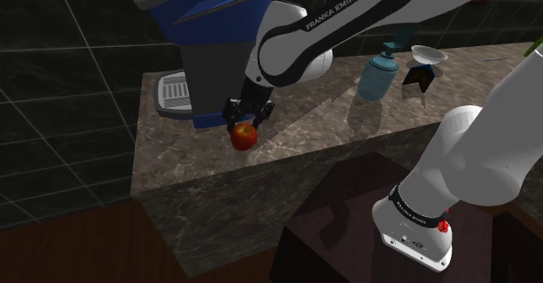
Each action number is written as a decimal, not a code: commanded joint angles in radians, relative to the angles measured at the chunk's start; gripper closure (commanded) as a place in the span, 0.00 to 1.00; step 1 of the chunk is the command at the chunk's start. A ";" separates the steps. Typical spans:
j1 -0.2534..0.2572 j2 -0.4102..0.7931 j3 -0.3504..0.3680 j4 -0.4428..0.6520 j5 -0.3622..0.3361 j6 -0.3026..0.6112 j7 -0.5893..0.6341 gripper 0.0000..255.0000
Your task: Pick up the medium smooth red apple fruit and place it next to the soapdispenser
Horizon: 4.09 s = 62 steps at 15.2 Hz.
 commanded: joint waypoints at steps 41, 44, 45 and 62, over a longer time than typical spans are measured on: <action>-0.038 -0.210 -0.023 0.364 -0.129 -0.561 0.176 1.00; -0.039 -0.210 -0.025 0.404 -0.134 -0.600 0.185 1.00; -0.040 -0.209 -0.025 0.418 -0.136 -0.612 0.189 1.00; -0.045 -0.167 -0.034 0.687 -0.156 -0.835 0.242 1.00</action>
